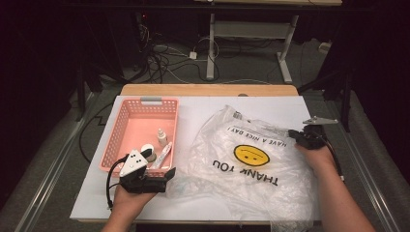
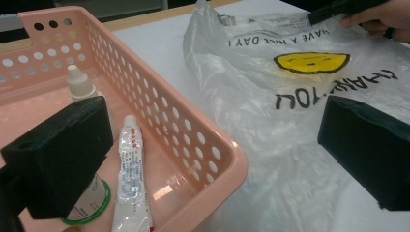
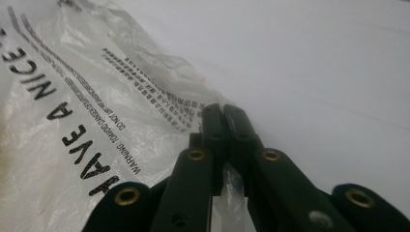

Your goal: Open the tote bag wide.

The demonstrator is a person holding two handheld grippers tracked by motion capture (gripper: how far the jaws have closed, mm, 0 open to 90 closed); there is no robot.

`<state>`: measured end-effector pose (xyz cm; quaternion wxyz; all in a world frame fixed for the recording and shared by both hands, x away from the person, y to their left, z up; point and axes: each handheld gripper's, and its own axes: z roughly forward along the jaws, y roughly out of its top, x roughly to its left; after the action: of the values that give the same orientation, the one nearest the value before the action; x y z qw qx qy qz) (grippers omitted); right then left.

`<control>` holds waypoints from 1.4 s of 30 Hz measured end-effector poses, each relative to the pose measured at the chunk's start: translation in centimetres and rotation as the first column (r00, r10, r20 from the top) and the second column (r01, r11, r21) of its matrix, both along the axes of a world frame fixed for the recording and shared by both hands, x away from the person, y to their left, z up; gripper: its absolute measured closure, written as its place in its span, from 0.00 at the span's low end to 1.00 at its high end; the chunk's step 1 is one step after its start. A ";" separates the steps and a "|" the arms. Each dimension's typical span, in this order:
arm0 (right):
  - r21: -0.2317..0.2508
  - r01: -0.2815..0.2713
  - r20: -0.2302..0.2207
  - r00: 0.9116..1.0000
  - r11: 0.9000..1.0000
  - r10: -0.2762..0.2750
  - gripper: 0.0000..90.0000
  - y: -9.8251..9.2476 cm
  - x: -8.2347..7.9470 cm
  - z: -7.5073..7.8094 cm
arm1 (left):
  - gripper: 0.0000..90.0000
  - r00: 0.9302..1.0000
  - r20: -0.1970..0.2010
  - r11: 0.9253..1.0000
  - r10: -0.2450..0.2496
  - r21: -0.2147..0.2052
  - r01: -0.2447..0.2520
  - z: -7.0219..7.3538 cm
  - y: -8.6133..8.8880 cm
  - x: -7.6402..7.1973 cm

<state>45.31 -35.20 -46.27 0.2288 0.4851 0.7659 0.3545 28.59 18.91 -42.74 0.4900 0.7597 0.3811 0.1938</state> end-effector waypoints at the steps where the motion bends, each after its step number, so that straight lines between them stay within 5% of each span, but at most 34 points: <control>1: 0.011 0.019 0.010 1.000 1.000 -0.019 1.00 -0.3 0.1 0.2 | 0.00 1.000 0.000 1.000 -0.001 0.000 0.001 0.0 0.0 0.0; 7: 0.059 0.120 0.050 0.991 0.991 -0.123 1.00 -2.1 1.0 1.1 | 0.00 1.000 -0.001 1.000 -0.011 0.002 0.011 0.1 -0.1 0.1; 9: 0.067 0.186 0.049 0.981 0.980 -0.189 1.00 -3.3 1.4 1.3 | 0.00 1.000 0.001 1.000 -0.013 0.004 0.013 0.1 0.0 0.2; 19: 0.099 0.311 0.074 0.945 0.945 -0.319 1.00 -6.2 1.4 2.0 | 0.00 1.000 0.016 1.000 -0.016 0.007 0.016 1.0 0.0 0.9; 23: 0.106 0.332 0.069 0.938 0.937 -0.340 1.00 -5.9 0.6 2.0 | 0.00 1.000 0.024 1.000 -0.020 0.010 0.019 0.7 0.0 0.7; 32: 0.086 0.297 0.070 0.950 0.951 -0.303 0.98 -2.8 -2.1 0.8 | 0.00 1.000 0.024 0.999 0.007 -0.045 -0.006 0.3 0.5 0.3; 36: 0.084 0.265 0.099 0.957 0.961 -0.272 0.64 -3.1 -3.8 1.6 | 0.00 1.000 0.025 0.999 -0.005 -0.039 0.006 0.3 0.5 0.1; 42: 0.108 0.197 0.138 0.968 0.974 -0.211 0.52 -3.3 -6.6 3.0 | 0.00 1.000 0.019 0.999 0.000 -0.047 0.001 0.2 0.4 0.2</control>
<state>38.74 -38.51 -43.23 0.2974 0.5439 0.6753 0.3995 28.82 19.35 -42.58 0.5112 0.7462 0.3808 0.1918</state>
